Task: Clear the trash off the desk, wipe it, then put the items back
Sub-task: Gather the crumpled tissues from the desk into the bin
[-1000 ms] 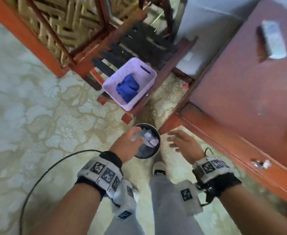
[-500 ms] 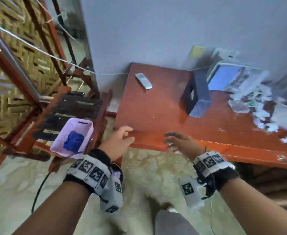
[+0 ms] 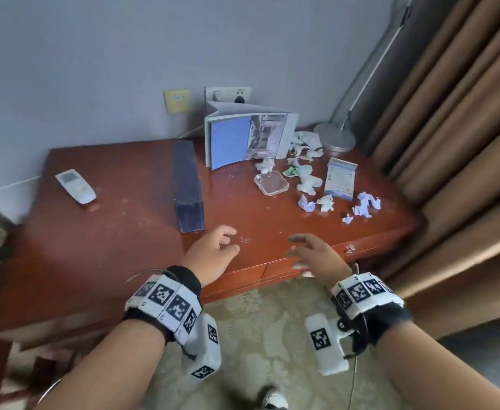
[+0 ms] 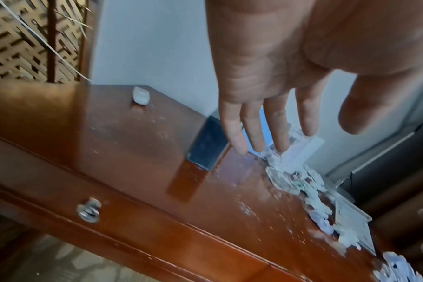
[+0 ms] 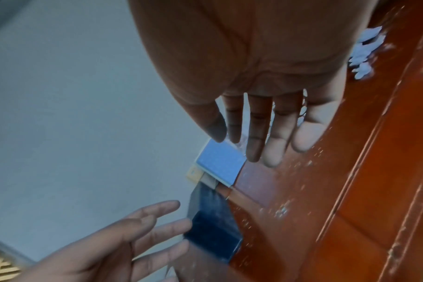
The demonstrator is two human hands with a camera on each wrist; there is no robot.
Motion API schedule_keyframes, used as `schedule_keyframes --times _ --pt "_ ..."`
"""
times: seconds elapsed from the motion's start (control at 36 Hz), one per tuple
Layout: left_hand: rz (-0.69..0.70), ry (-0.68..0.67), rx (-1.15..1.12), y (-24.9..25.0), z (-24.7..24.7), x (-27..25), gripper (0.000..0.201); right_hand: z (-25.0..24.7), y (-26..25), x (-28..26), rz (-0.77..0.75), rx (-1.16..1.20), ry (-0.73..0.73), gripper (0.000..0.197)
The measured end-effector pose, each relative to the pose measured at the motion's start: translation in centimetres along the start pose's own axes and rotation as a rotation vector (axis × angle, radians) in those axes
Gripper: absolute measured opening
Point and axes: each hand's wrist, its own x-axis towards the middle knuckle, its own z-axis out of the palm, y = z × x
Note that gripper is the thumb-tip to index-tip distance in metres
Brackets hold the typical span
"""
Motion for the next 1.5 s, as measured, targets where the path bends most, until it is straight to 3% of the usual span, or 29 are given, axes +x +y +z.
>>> schedule_keyframes --times 0.22,0.47,0.67,0.97,1.11,1.22,1.31,1.5 --pt "-0.046 -0.123 0.021 4.8 7.6 8.1 0.038 -9.6 4.2 7.3 0.115 -0.072 0.076 0.032" --pt "-0.130 -0.206 0.042 4.9 9.3 15.4 0.046 -10.6 7.3 14.6 0.201 -0.107 0.064 0.036" --pt "-0.019 -0.262 0.175 6.8 11.8 24.7 0.057 -12.6 8.8 18.4 0.287 -0.139 0.130 0.041" --pt "0.089 -0.326 0.450 11.3 18.3 33.6 0.071 -20.0 11.8 21.9 0.403 -0.377 0.354 0.062" --pt "0.066 -0.329 0.616 11.3 21.4 35.5 0.069 -21.4 11.9 24.7 0.377 -0.605 0.240 0.087" --pt "0.079 -0.264 0.708 11.0 22.4 36.3 0.044 -21.1 12.6 26.9 0.389 -0.661 0.105 0.103" --pt "0.114 -0.227 0.699 10.6 22.2 36.4 0.036 -20.3 13.2 27.9 0.364 -0.703 0.025 0.096" --pt "0.124 -0.295 0.690 10.0 20.8 36.9 0.056 -18.6 13.3 29.2 0.229 -0.703 0.016 0.046"
